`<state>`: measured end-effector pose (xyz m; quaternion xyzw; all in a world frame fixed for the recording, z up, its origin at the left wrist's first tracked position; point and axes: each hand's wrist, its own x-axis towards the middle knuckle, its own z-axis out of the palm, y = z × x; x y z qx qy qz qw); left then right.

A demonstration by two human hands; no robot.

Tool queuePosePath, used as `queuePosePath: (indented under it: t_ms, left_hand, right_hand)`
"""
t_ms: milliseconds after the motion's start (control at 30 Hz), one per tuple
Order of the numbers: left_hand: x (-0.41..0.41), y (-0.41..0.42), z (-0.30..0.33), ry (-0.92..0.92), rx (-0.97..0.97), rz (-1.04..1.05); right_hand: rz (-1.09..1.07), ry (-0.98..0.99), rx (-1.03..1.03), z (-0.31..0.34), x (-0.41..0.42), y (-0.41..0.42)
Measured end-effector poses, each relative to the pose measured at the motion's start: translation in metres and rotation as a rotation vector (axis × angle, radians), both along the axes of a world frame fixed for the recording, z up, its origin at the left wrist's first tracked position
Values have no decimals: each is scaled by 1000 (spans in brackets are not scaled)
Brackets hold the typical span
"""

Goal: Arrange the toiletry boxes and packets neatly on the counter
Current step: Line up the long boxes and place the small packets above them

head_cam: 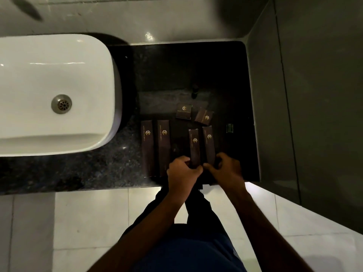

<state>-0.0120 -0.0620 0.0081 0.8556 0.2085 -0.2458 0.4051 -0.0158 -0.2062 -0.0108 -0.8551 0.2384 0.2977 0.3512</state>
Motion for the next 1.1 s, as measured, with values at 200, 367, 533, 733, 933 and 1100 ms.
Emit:
queuePosePath:
  t_ms: [200, 367, 533, 733, 933, 1100]
  left_hand:
    - [9, -4, -16, -63, -19, -25]
    - [14, -1, -20, -85, -31, -18]
    - [15, -1, -19, -89, -29, -26]
    - [22, 5, -13, -115, 14, -67]
    - [89, 50, -8, -397, 113, -207]
    - [168, 58, -12, -307, 355, -757]
  right_hand:
    - [-86, -133, -15, -2, 19, 1]
    - [-139, -106, 33, -3, 16, 1]
    - [-154, -76, 41, -2, 13, 2]
    - [-83, -116, 1, 4, 16, -5]
    - [23, -376, -177, 25, 47, -54]
    - [52, -449, -176, 32, 100, -44]
